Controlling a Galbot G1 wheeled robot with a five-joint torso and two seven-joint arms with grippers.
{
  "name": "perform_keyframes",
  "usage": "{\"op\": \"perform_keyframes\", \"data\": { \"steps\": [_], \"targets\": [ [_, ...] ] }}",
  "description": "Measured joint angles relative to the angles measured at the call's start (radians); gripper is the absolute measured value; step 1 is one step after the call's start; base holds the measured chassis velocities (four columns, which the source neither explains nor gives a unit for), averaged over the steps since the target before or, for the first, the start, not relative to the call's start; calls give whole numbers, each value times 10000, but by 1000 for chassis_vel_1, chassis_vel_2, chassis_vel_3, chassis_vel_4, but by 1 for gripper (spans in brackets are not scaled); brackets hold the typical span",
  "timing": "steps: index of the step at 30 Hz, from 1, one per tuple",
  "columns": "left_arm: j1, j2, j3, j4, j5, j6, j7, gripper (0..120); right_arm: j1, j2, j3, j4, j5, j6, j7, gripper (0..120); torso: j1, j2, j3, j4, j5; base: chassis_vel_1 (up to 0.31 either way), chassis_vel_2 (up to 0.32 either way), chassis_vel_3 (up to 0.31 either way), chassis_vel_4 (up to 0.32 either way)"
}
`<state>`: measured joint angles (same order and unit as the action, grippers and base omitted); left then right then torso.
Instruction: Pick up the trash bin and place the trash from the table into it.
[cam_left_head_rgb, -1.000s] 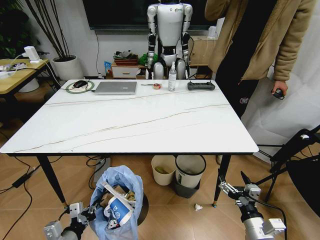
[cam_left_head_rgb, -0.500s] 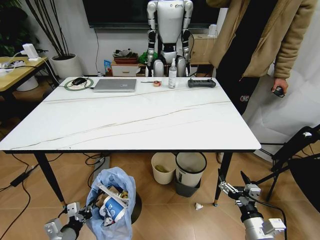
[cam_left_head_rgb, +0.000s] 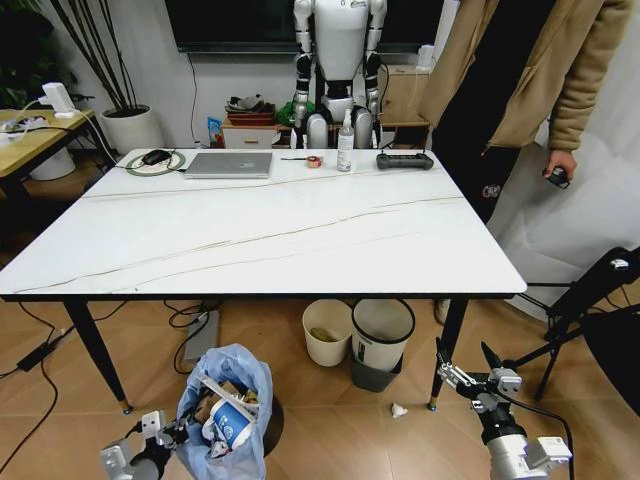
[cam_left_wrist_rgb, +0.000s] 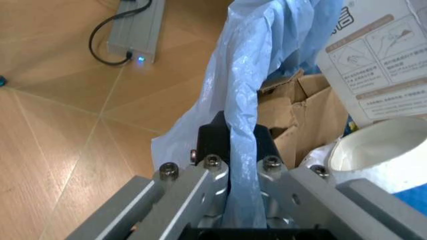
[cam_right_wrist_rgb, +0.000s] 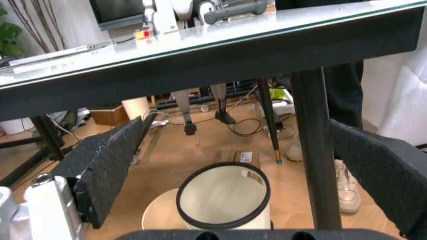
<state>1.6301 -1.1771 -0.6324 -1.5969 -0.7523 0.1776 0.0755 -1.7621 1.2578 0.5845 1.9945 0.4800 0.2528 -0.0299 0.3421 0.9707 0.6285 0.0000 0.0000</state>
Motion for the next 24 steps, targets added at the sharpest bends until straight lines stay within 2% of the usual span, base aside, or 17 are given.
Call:
{"op": "perform_keyframes", "data": {
  "steps": [15,20,24],
  "targets": [
    [-537,-318,33,1165,482,-206,223,0,0,0,0,0,-1,0,0,100,-302,-700,-396,1,0,0,0,0,0],
    [-581,-338,4,1218,505,-213,210,0,1,0,0,0,-1,0,0,100,-447,-1047,-601,0,0,0,0,0,0],
    [-544,-310,-14,1171,482,-203,196,0,1,0,0,0,-1,0,0,100,-501,-1173,-672,1,0,0,0,0,0]
  ]
}}
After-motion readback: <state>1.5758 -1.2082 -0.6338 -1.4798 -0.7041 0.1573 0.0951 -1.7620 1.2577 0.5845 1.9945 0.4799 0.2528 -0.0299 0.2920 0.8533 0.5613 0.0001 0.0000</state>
